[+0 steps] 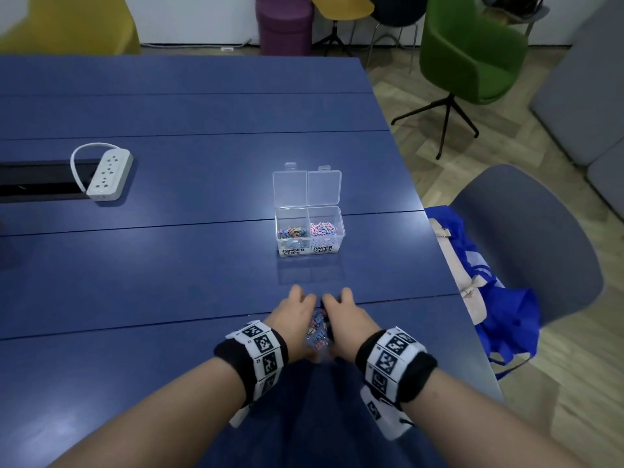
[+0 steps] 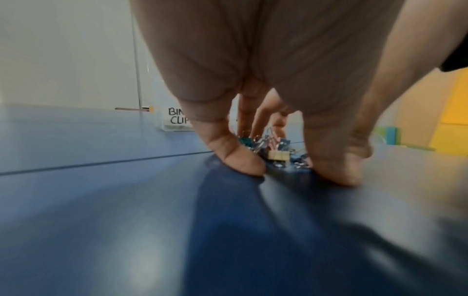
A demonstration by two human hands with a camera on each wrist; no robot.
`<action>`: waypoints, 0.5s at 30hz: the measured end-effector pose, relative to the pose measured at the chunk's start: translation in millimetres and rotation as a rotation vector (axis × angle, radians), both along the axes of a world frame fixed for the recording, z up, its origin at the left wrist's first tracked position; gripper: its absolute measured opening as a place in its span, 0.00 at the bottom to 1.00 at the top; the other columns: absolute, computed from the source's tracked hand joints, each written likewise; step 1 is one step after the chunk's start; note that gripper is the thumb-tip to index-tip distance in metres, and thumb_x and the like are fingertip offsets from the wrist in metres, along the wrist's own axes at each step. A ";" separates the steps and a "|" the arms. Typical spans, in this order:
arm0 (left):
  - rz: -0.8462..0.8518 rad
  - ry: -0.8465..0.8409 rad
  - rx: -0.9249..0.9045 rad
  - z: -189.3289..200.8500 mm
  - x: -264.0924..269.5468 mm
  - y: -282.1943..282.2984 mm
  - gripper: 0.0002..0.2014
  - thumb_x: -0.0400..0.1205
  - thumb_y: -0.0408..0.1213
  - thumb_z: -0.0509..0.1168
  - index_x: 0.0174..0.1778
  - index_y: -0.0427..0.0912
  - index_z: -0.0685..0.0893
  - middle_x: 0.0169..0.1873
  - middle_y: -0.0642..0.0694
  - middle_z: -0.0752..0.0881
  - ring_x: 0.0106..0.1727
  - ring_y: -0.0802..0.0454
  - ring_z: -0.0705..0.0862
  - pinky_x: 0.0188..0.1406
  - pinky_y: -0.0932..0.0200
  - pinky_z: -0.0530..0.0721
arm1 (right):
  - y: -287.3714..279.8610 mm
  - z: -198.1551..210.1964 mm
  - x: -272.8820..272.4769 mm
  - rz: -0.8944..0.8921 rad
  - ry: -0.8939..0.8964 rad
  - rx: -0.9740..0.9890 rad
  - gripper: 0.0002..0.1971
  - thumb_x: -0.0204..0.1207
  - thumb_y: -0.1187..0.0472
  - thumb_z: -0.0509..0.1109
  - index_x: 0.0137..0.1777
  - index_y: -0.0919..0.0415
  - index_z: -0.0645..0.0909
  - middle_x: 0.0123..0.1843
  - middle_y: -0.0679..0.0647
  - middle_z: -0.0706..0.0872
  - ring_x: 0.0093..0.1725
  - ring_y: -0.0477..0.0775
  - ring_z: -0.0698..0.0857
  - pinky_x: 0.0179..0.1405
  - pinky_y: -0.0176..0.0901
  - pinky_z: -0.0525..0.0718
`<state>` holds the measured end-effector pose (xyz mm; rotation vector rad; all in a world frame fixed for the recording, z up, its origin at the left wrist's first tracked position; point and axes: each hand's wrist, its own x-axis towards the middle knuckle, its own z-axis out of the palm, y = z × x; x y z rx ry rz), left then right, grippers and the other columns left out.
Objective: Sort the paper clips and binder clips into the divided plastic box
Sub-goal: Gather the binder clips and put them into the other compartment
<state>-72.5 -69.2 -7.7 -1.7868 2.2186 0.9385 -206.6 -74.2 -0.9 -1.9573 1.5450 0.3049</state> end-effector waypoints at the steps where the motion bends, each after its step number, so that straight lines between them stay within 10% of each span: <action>1: 0.024 0.021 0.001 -0.7 -3.1 0.7 0.36 0.66 0.45 0.79 0.65 0.41 0.69 0.59 0.43 0.68 0.52 0.42 0.80 0.52 0.50 0.81 | -0.7 1.6 5.4 -0.029 -0.021 -0.014 0.30 0.66 0.63 0.77 0.64 0.58 0.65 0.64 0.60 0.65 0.50 0.69 0.84 0.44 0.52 0.80; 7: 0.167 0.122 -0.025 -10.0 -9.1 5.5 0.15 0.77 0.34 0.64 0.59 0.39 0.74 0.52 0.41 0.70 0.48 0.39 0.81 0.46 0.55 0.78 | -5.8 5.6 22.7 -0.186 -0.111 0.019 0.03 0.79 0.66 0.57 0.51 0.61 0.67 0.62 0.63 0.69 0.50 0.65 0.81 0.52 0.52 0.80; 15: 0.216 0.132 -0.009 -10.7 -13.8 -1.0 0.17 0.79 0.29 0.56 0.64 0.38 0.72 0.58 0.39 0.76 0.58 0.43 0.78 0.54 0.57 0.74 | -11.7 -1.7 28.7 -0.191 -0.138 0.047 0.12 0.79 0.70 0.55 0.60 0.64 0.74 0.64 0.64 0.78 0.62 0.64 0.81 0.58 0.47 0.77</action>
